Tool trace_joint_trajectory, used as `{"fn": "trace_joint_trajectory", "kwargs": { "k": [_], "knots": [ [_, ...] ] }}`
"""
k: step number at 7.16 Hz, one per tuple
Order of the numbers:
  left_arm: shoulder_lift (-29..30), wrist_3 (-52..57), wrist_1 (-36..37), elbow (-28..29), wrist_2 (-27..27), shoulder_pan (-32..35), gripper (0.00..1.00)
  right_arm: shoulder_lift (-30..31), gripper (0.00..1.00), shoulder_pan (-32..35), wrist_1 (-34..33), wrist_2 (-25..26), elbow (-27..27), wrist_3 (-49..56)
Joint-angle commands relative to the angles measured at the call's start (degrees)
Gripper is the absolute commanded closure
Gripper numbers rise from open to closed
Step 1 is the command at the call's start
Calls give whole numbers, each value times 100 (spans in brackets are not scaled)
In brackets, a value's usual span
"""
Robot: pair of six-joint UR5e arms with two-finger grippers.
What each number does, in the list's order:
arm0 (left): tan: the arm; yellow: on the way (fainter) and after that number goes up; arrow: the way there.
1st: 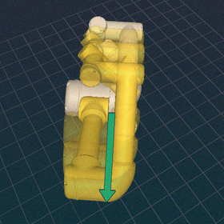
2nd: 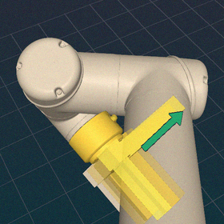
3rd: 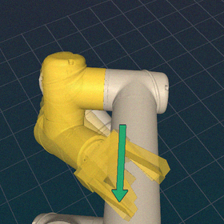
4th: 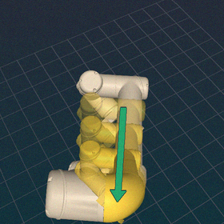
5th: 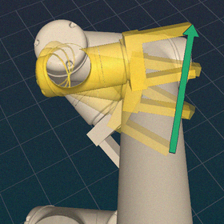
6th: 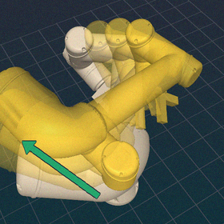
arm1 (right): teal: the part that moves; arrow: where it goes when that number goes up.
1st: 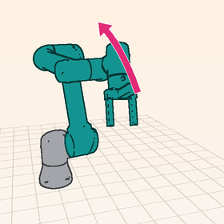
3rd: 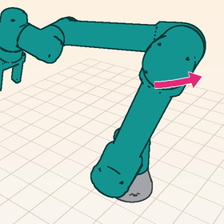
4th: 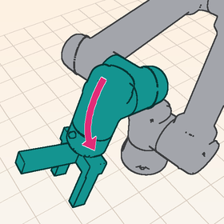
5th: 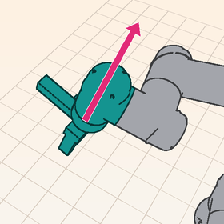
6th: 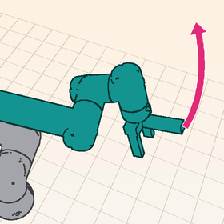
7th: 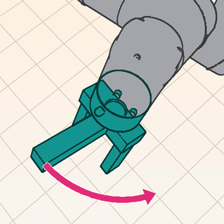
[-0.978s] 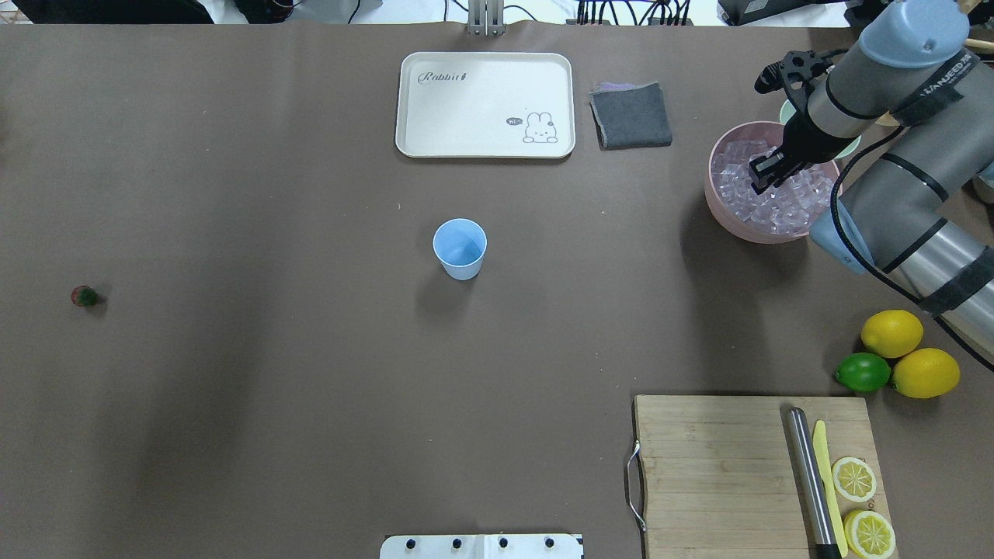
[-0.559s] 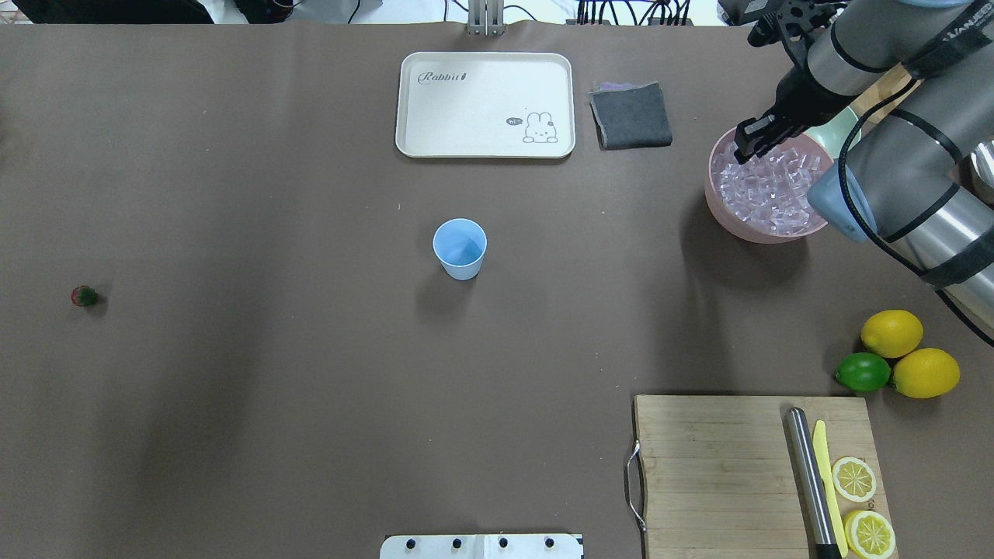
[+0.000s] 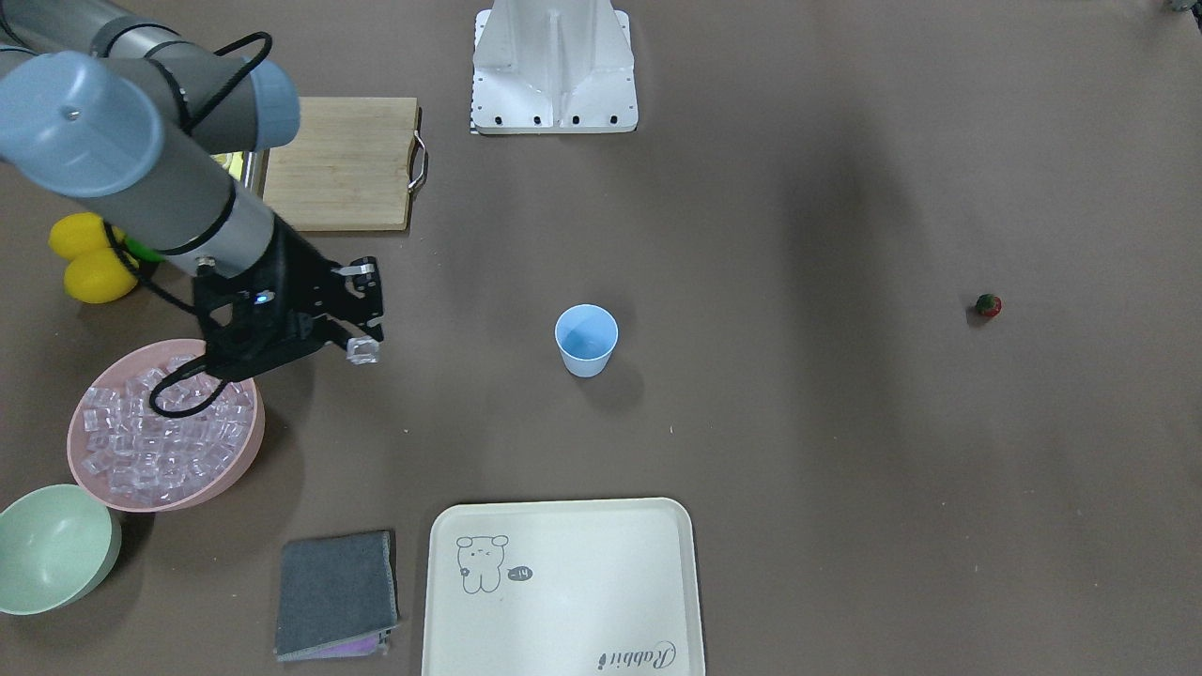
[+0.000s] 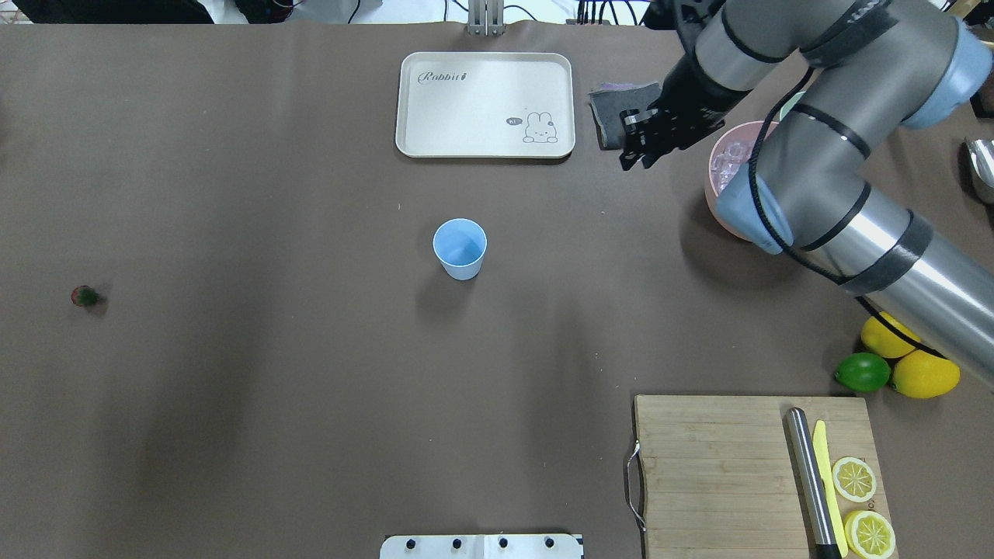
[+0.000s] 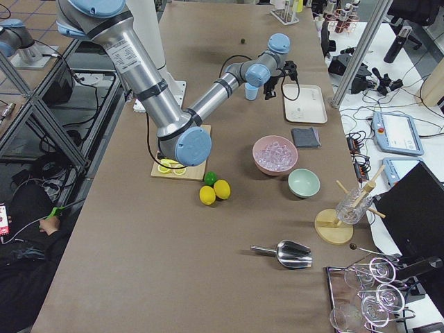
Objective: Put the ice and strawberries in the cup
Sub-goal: 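Carry the ice cube with the right gripper over the blue cup and release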
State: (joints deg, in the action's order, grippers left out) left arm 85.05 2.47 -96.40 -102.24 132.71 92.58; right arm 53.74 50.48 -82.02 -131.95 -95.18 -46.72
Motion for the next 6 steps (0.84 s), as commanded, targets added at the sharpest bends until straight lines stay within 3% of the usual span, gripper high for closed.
{"fn": "trace_joint_trajectory", "kwargs": {
  "k": [1,4,6],
  "knots": [
    [29,-1,7,20,0,-12,2,-283,100,-860,878,649,192,-1457],
    [46,8,-2,64,-9,-74,2,-959,100,-1636,898,1600,717,-2462],
    [46,8,-2,108,-9,-91,2,-1067,100,-1717,977,1752,983,-2535]
  ]
}}
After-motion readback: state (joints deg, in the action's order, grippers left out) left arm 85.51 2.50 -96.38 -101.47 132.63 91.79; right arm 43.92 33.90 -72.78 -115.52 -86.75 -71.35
